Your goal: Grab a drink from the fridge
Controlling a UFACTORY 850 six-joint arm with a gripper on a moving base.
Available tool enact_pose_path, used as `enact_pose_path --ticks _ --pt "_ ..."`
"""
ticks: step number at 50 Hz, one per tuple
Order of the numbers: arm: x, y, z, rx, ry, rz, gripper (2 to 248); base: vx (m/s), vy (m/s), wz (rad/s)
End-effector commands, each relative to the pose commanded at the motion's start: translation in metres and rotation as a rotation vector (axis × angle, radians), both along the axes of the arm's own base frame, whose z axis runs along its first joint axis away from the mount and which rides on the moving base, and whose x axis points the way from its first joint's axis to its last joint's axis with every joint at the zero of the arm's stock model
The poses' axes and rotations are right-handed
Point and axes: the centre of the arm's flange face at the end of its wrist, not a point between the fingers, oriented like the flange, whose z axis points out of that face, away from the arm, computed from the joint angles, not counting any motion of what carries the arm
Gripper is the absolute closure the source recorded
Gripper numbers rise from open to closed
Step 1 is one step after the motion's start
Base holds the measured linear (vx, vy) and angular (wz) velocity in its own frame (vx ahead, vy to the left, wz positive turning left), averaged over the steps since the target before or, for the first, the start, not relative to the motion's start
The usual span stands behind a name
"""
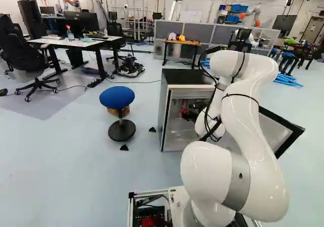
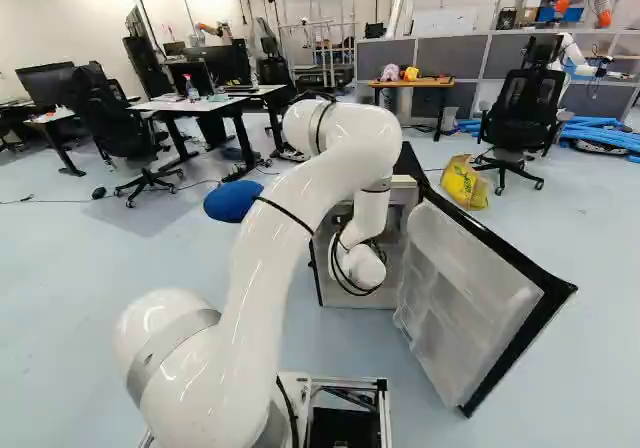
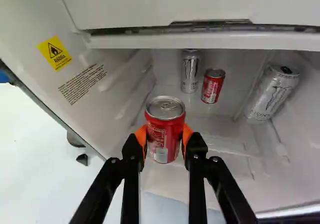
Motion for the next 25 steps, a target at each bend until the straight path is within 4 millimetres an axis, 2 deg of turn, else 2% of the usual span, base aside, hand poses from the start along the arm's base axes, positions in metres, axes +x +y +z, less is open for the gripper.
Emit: enact_pose_path --ticks 25 --pt "-0.054 -0.005 0.042 0.017 0.024 -0.065 158 0.0 0.0 0.0"
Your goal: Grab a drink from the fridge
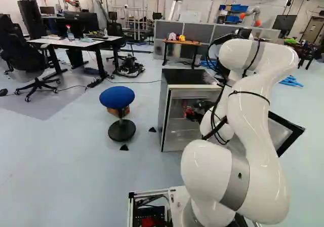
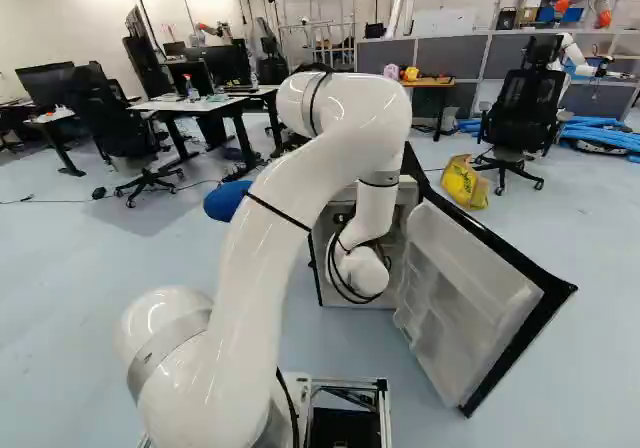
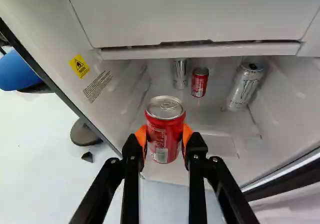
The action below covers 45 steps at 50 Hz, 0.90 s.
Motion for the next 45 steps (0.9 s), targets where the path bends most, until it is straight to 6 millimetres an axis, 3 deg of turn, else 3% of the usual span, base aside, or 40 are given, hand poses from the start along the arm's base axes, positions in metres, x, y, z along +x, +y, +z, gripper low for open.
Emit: enact_pose_path --ticks 45 --pt "-0.086 -0.017 0.063 0.002 0.006 -0.09 158 0.0 0.0 0.0"
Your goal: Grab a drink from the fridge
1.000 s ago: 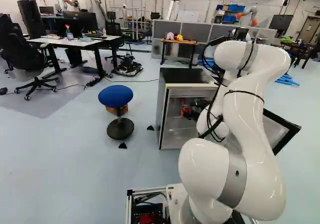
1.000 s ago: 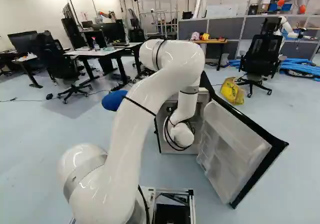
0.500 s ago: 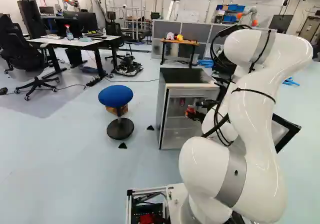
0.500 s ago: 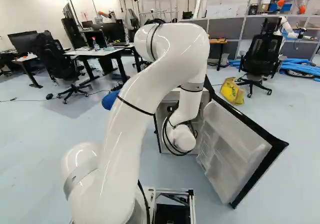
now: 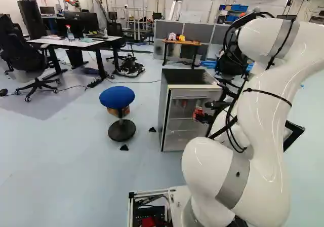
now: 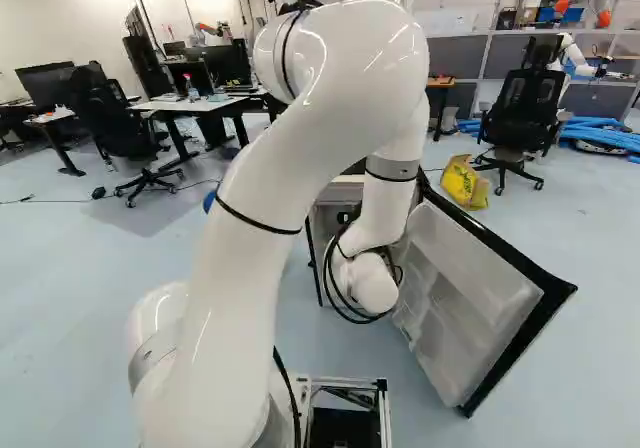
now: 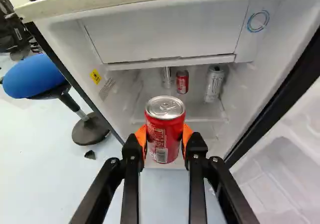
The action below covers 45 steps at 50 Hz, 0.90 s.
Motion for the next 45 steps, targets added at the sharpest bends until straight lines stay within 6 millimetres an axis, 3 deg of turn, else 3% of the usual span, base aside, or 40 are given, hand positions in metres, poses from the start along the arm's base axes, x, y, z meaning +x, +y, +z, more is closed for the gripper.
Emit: enact_pose_path --ticks 14,29,45 --pt "-0.017 -0.013 0.0 0.006 0.004 -0.028 158 0.0 0.0 0.0" --pt "-0.019 -0.029 0.0 -0.002 -0.01 -0.023 158 0.0 0.0 0.0" --pt "-0.02 -0.026 0.017 -0.025 -0.035 0.028 158 0.0 0.0 0.0"
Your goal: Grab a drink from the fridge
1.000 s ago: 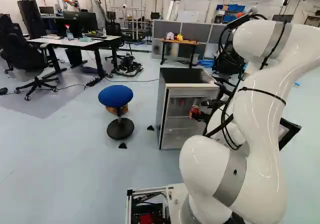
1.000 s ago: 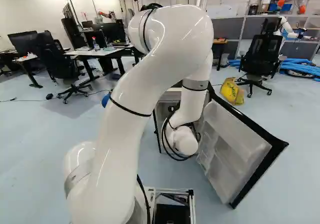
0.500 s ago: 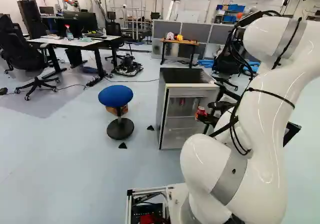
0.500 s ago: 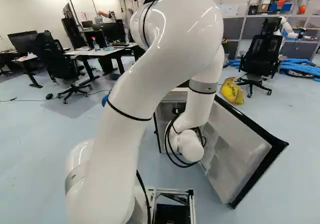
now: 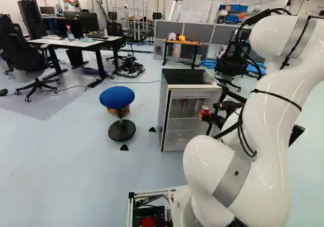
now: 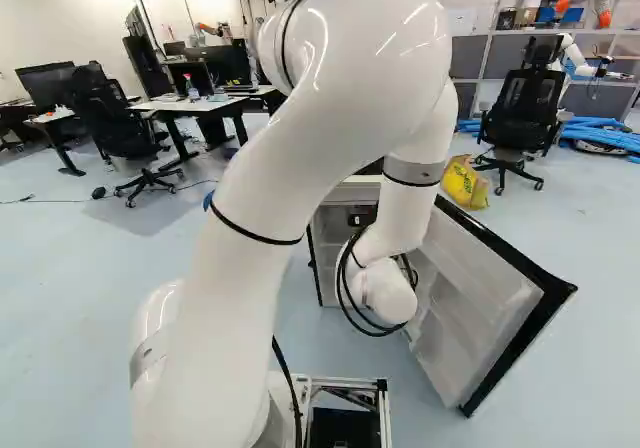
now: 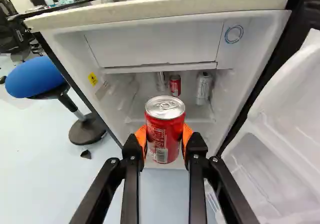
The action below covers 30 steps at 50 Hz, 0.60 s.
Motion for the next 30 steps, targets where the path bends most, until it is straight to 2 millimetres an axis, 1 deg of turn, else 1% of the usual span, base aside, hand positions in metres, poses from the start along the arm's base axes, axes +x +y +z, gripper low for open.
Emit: enact_pose_path --ticks 30 --pt "-0.003 0.006 0.038 -0.056 -0.042 0.015 158 0.0 0.0 0.0"
